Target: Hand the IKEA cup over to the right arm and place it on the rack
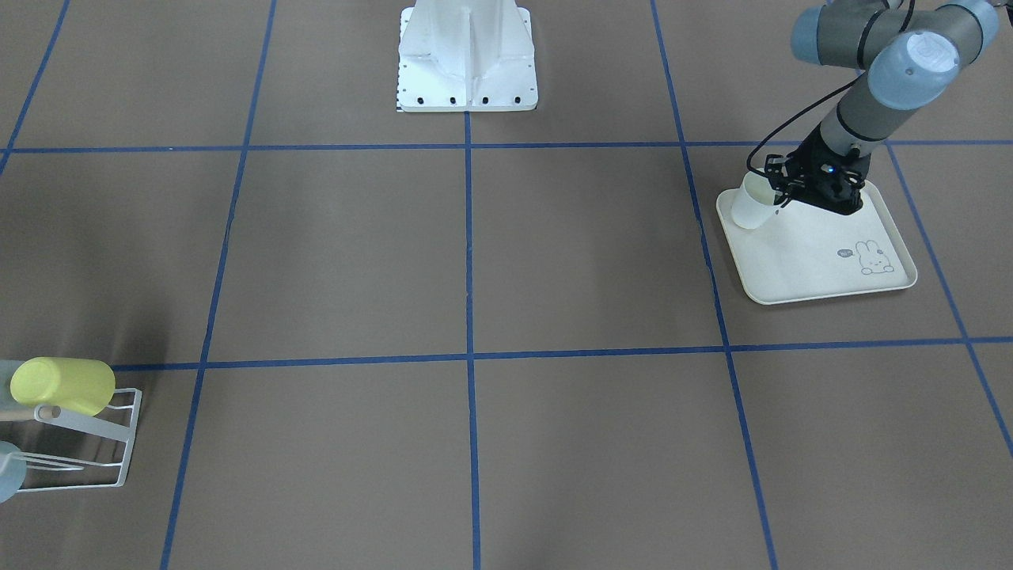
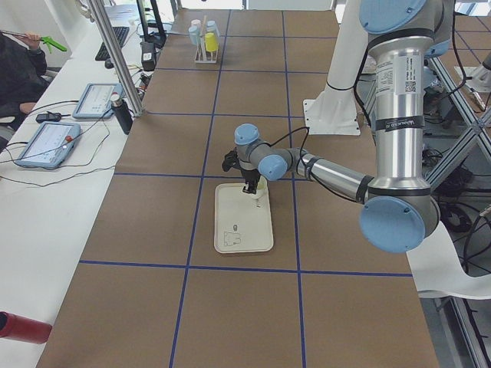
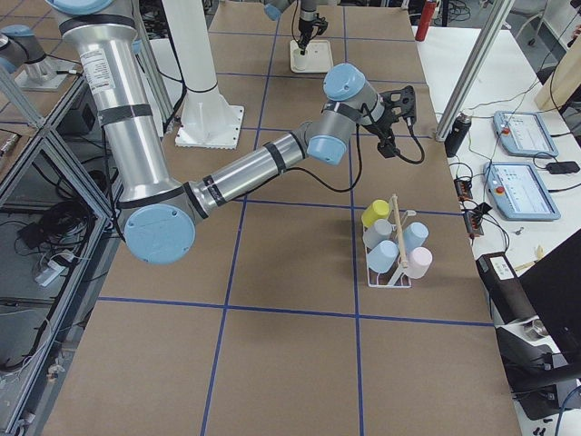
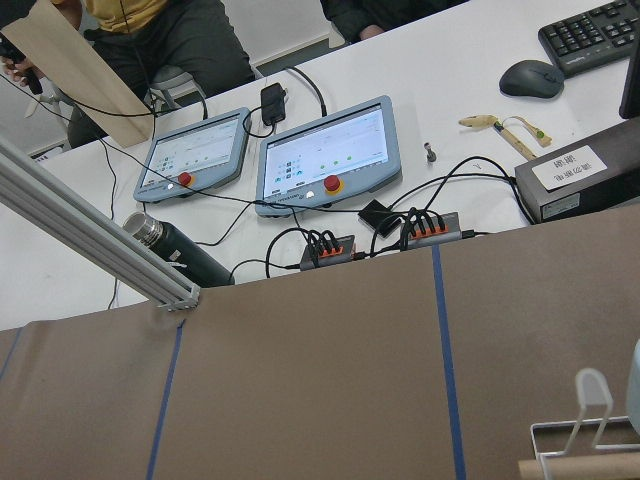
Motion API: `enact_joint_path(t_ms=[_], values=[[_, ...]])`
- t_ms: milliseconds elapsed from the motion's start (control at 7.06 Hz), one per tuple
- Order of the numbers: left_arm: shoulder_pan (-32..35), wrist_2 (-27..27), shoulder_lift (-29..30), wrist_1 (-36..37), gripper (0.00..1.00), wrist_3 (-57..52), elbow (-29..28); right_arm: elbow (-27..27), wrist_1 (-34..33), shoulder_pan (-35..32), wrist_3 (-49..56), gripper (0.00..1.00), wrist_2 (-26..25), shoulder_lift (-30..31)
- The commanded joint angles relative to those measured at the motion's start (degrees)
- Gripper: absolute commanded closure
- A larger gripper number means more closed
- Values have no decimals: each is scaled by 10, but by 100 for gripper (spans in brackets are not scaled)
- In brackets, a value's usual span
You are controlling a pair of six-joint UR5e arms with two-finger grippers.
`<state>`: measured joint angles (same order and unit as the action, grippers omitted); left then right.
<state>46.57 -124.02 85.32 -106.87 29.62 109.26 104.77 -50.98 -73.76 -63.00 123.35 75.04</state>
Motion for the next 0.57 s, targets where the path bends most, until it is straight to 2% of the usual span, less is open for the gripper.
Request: enact_joint_path(t_ms=[0, 142, 425], values=[[6, 4, -12, 4, 100, 2, 21, 0, -1, 0, -1, 0, 0, -2], [26, 5, -29, 5, 100, 6, 47, 0, 0, 0, -2, 0, 1, -2], [139, 8, -9, 4, 100, 30, 51, 1, 0, 0, -2, 0, 4, -3]])
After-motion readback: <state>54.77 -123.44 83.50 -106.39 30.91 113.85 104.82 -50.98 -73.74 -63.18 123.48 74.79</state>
